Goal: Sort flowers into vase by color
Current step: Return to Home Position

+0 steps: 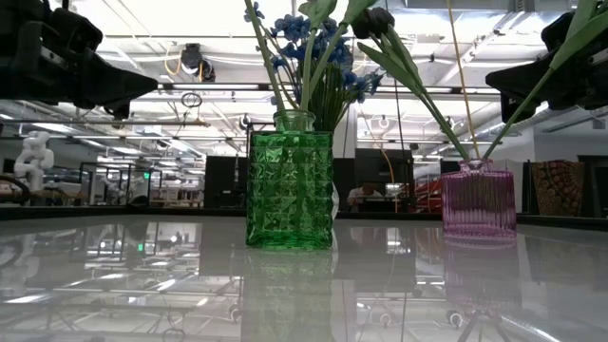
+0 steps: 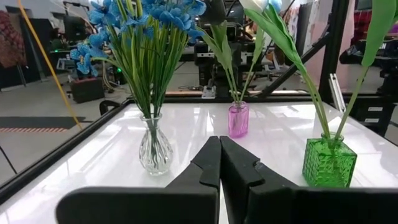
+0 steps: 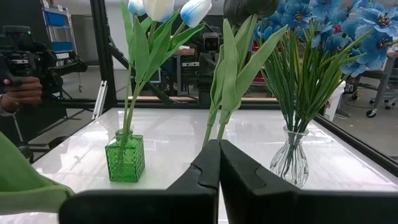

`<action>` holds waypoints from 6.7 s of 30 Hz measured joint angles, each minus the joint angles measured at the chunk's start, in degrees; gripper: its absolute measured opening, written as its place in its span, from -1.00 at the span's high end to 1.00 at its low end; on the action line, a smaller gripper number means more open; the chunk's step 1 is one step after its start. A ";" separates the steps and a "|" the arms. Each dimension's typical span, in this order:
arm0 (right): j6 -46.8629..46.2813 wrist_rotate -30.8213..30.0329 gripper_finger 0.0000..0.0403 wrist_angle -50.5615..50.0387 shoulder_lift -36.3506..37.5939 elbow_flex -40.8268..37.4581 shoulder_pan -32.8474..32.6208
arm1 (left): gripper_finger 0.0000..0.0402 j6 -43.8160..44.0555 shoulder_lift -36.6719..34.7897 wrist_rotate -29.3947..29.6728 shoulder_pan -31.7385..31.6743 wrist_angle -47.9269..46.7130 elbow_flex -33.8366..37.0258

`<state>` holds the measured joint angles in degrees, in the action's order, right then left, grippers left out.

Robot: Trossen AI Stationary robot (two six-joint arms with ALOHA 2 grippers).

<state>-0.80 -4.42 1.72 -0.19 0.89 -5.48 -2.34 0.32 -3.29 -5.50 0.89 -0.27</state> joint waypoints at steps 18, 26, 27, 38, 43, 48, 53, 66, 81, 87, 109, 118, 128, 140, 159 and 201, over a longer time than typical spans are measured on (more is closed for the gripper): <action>0.00 -0.03 1.00 0.04 0.00 -0.02 0.00 | 0.97 -1.02 0.00 0.38 0.00 0.00 0.00; 2.37 -1.41 1.00 0.21 0.00 -0.02 0.01 | 0.97 -1.00 0.00 0.42 0.00 -0.01 0.00; 2.57 -2.11 1.00 0.32 0.00 -0.02 0.04 | 0.97 -1.00 0.00 0.43 0.00 0.00 0.00; -1.51 -4.44 1.00 0.66 0.00 -0.04 0.26 | 0.97 2.02 0.02 0.46 0.00 0.04 0.00; -1.51 -4.40 1.00 0.66 0.00 -0.04 0.24 | 0.97 2.00 0.02 0.46 0.00 0.04 0.00; -1.51 -4.33 1.00 0.64 0.00 -0.04 0.24 | 0.97 2.00 0.02 0.46 0.00 0.04 0.00; -1.51 -4.31 1.00 0.63 0.00 -0.04 0.24 | 0.97 2.00 0.02 0.48 0.00 0.04 0.00; -1.53 -4.31 1.00 0.61 0.00 -0.04 0.24 | 0.97 1.98 0.02 0.48 0.00 0.04 0.00; -1.53 -4.31 1.00 0.61 0.00 -0.04 0.24 | 0.97 1.98 0.02 0.50 0.00 0.04 0.00; -1.53 -4.31 1.00 0.61 0.00 -0.04 0.24 | 0.97 1.98 0.02 0.50 0.00 0.04 0.00; -1.53 -4.31 1.00 0.61 0.01 -0.04 0.22 | 0.97 1.95 0.02 0.50 0.00 0.04 0.00; -1.53 -4.32 1.00 0.60 0.00 -0.04 0.23 | 0.97 1.97 0.02 0.50 0.00 0.04 0.00; -1.53 -4.31 1.00 0.60 0.01 -0.04 0.24 | 0.97 1.98 0.02 0.50 0.00 0.04 0.00; -1.53 -4.32 1.00 0.60 0.00 -0.04 0.23 | 0.97 1.97 0.02 0.50 0.00 0.04 0.00; -1.53 -4.31 1.00 0.59 0.00 -0.04 0.24 | 0.97 1.95 0.02 0.50 0.00 0.04 0.00; -1.53 -4.31 1.00 0.59 0.02 -0.04 0.24 | 0.97 1.96 0.00 0.50 0.00 0.04 0.00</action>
<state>-2.33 -8.73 2.31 -0.16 0.84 -5.23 -0.38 0.32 -2.79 -5.50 0.93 -0.27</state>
